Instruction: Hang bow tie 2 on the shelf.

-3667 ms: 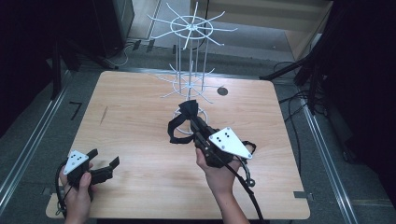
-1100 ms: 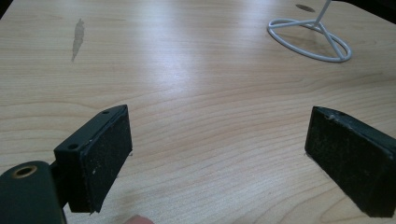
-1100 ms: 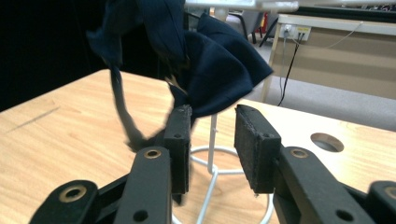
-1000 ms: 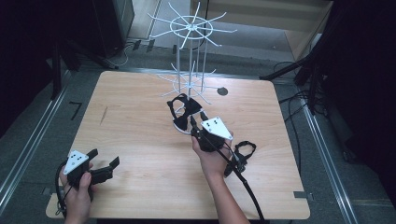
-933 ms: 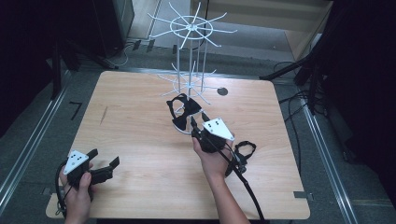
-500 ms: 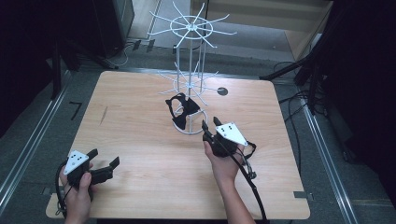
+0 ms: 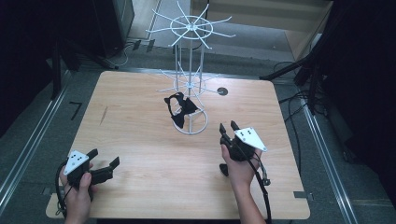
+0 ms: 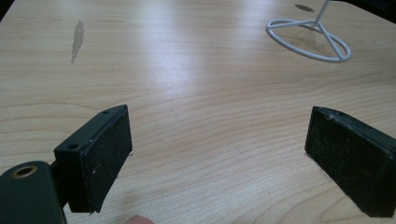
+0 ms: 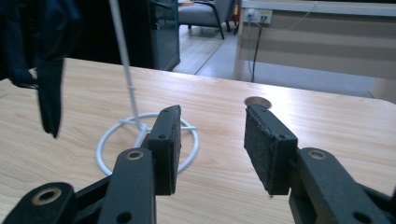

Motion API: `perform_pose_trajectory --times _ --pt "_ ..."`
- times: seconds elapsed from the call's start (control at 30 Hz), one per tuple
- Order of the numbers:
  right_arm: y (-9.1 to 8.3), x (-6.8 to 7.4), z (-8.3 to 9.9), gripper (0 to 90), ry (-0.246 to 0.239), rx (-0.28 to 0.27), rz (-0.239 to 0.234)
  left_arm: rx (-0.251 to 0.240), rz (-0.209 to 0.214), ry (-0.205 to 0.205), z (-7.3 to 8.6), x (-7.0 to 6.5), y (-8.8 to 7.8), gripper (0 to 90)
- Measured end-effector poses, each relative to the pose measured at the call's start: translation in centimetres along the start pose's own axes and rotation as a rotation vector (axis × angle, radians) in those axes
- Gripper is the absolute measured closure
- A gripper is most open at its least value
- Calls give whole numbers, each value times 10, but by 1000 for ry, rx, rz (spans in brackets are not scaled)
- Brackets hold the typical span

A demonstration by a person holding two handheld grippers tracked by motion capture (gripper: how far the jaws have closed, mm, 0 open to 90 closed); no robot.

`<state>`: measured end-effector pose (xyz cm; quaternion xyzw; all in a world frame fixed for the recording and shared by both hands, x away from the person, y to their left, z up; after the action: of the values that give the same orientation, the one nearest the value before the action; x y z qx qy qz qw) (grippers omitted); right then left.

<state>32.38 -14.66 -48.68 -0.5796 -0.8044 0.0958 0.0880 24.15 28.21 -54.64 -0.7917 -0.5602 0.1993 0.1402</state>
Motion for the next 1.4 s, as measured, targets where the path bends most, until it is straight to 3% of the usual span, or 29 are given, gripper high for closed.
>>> perform_pose_trajectory --times 0.23,0.53,0.7,0.77,1.4 --pt "-13 -32 12 575 26 21 53 0 0 0 0 0 0 82" --pt "-24 -57 27 574 41 50 98 -4 -2 1 0 0 0 82" --pt "-28 -74 38 574 62 81 134 -5 -3 2 0 0 0 82" --pt "-27 -84 48 576 91 118 161 -5 -3 2 0 0 0 82" --pt "-18 -100 89 613 179 299 194 -6 -4 3 0 0 0 82"
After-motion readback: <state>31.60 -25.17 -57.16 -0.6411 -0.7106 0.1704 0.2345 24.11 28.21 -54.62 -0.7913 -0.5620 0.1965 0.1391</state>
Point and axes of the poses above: each handheld gripper's, and its own axes: y roughly forward along the jaws, z roughly out of its underside, x roughly to its left, the point moved 5 cm from there along y, roughly forward along the jaws, and after that the axes turned 1 degree about -y, right-handed, at the moved point
